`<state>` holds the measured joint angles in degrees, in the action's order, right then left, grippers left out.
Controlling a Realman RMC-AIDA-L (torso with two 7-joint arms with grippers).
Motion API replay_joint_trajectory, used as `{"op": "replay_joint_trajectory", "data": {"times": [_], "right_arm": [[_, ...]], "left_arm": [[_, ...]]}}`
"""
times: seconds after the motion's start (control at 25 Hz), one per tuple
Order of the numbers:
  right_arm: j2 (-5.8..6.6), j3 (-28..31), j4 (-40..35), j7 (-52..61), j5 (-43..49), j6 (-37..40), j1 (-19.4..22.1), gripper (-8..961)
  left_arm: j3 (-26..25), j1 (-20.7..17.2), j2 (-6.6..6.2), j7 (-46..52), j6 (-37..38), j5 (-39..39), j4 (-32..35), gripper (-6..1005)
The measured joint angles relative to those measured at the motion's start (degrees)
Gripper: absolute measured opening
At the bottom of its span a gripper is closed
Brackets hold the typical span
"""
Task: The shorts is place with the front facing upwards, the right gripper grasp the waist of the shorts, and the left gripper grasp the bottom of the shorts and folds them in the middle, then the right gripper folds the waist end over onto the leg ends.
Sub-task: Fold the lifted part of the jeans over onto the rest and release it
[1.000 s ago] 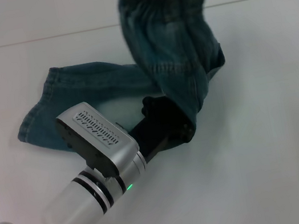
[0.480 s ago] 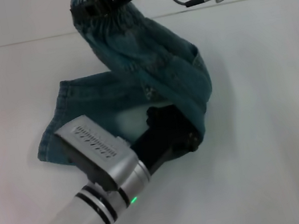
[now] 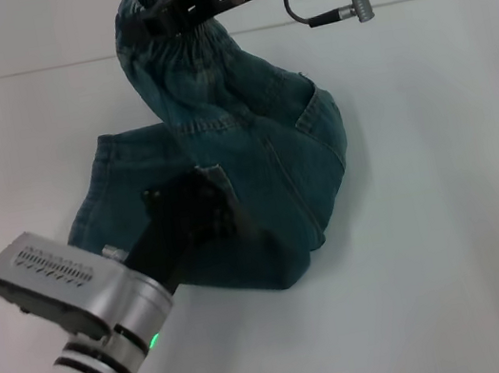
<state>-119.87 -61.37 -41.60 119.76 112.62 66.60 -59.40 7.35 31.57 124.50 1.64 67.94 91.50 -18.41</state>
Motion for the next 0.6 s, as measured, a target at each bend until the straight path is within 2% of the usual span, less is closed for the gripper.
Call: {"op": "replay_joint_trajectory", "data": {"times": [0.36,0.48,0.6], "right_arm": [[-0.32,-1.8,2.4,-1.0,-1.3,-0.3,-0.4,89],[-0.37,-5.5,3.7,-1.8,-3.6,-1.3,-0.8,92],[-0.54,-10.1,4.3,-2.3,-4.6,-2.9,-1.5,94]], "left_arm": [[-10.7,-9.4,0.12,-1.1,5.0,-0.2,4.5,0],[-14.8,-12.1,0.13,-1.2,6.5,-0.2,5.9,0],[-21.8,-14.4,0.13,-2.7,7.2,-0.3,6.2,0]]}}
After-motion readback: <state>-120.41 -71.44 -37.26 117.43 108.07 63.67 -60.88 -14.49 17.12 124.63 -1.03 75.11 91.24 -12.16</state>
